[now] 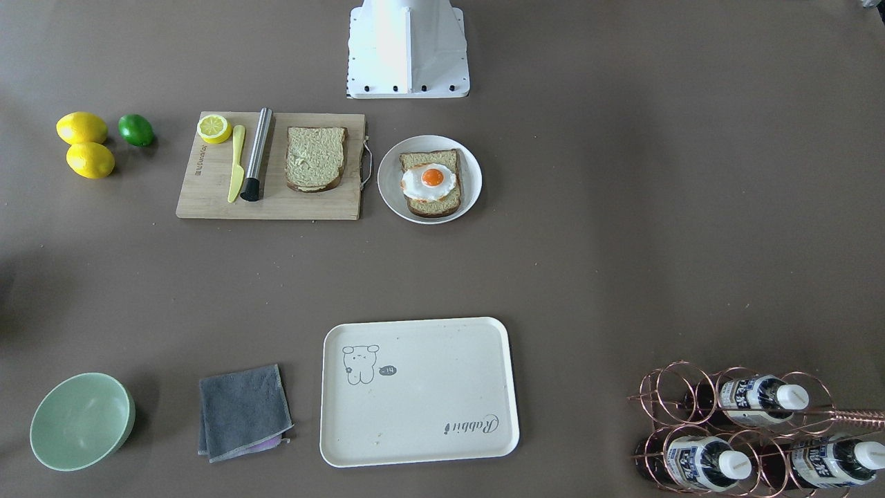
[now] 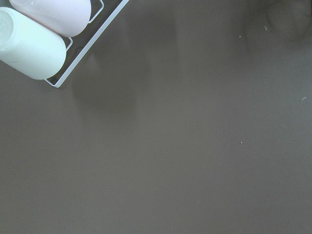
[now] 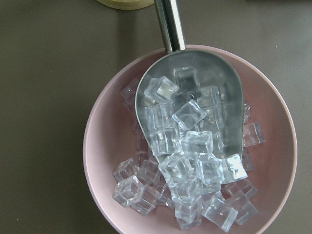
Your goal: Make sandwich and place on tray
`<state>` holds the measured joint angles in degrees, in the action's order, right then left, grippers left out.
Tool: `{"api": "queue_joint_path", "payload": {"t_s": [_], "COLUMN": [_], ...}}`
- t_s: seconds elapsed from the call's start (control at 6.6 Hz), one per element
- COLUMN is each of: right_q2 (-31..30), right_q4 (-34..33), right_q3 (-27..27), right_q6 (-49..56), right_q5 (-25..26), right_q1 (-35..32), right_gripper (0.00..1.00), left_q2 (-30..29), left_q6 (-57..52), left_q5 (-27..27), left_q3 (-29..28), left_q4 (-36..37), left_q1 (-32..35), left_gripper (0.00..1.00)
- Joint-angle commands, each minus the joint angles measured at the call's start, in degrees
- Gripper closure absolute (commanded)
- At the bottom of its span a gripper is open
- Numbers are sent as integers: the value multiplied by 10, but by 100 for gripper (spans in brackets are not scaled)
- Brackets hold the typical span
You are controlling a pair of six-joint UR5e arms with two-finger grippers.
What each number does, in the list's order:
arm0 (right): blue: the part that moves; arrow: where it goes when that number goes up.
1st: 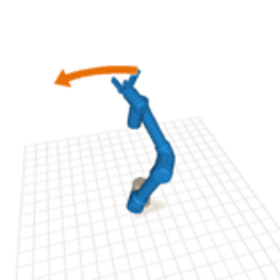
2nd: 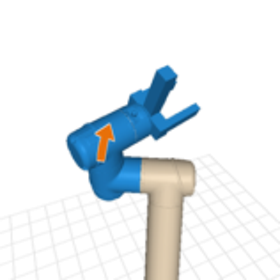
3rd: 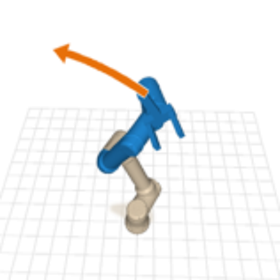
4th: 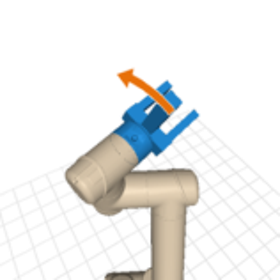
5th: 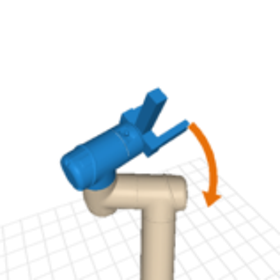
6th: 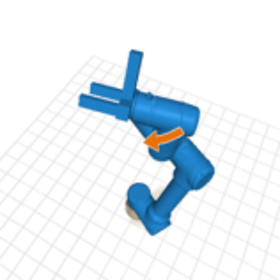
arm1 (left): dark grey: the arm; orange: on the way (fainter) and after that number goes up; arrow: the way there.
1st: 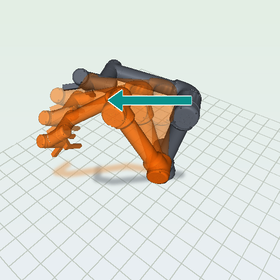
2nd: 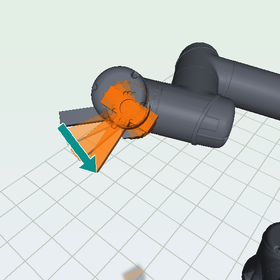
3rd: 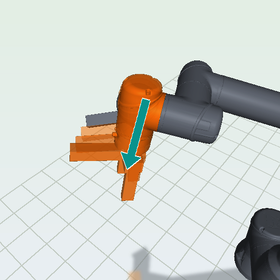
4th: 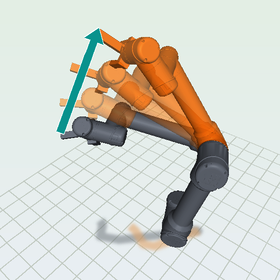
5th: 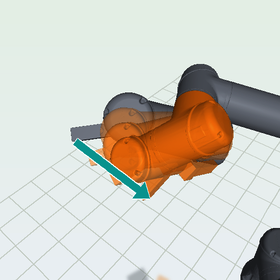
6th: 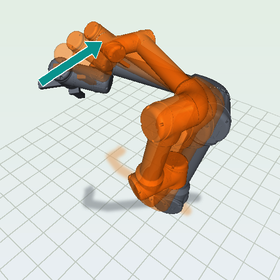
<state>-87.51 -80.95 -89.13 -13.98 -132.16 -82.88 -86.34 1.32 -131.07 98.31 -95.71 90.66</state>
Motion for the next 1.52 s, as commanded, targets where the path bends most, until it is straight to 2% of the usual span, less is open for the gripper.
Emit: {"api": "queue_joint_path", "payload": {"t_s": [0.0,1.36], "right_q2": [1,0], "right_q4": [0,0], "right_q3": [-3,-4], "right_q6": [0,0], "right_q5": [-2,1], "right_q1": [0,0], "right_gripper": [0,0], "left_q2": [1,19], "left_q6": [-1,-4], "left_q5": [-1,2], "left_q3": [0,5], "left_q4": [0,0], "left_q1": [0,5], "left_gripper": [3,2]}}
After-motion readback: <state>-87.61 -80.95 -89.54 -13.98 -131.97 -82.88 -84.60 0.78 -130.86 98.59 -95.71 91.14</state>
